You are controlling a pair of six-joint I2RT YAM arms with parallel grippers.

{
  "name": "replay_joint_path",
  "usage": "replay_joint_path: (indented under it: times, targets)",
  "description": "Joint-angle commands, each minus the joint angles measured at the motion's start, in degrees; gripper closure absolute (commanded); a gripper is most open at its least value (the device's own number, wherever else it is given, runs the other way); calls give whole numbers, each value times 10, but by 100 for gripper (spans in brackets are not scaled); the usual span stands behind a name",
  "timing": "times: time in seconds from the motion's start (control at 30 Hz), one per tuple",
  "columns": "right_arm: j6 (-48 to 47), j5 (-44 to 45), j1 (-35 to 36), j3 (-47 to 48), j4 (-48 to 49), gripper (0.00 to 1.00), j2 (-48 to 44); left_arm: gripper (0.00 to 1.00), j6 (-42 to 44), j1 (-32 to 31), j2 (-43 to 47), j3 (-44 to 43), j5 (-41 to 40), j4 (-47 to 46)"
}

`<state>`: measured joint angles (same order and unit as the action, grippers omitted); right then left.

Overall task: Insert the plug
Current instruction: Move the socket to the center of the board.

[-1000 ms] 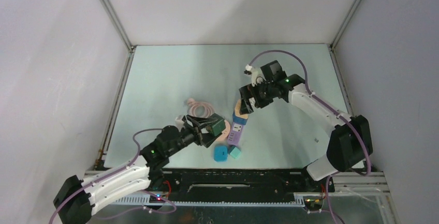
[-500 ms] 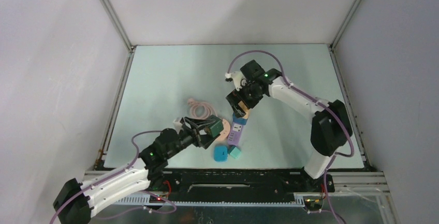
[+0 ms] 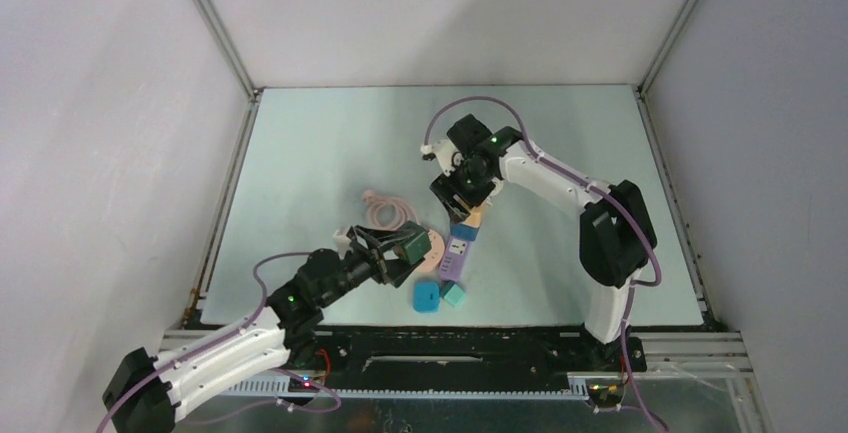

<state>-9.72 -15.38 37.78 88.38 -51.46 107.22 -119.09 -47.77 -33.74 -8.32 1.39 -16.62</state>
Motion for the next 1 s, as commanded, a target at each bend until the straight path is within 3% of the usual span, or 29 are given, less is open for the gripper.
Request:
replay_joint_path:
  times: [0.0, 0.2, 0.6, 0.8, 0.97]
  targets:
    - [10, 13, -11, 21, -11, 35, 5, 100, -61, -2, 7, 3, -12, -29]
    - [50, 7, -49, 12, -12, 54, -4, 100, -63, -1, -2, 3, -12, -37]
    - [146, 78, -114, -27, -20, 52, -46, 100, -44, -2, -63, -29, -3, -61]
    - [194, 97, -150, -69, -8, 45, -87, 100, -22, -1, -149, -67, 34, -118]
    - [198, 58, -155, -73, 1, 23, -107, 100, 10, -2, -234, -117, 91, -181]
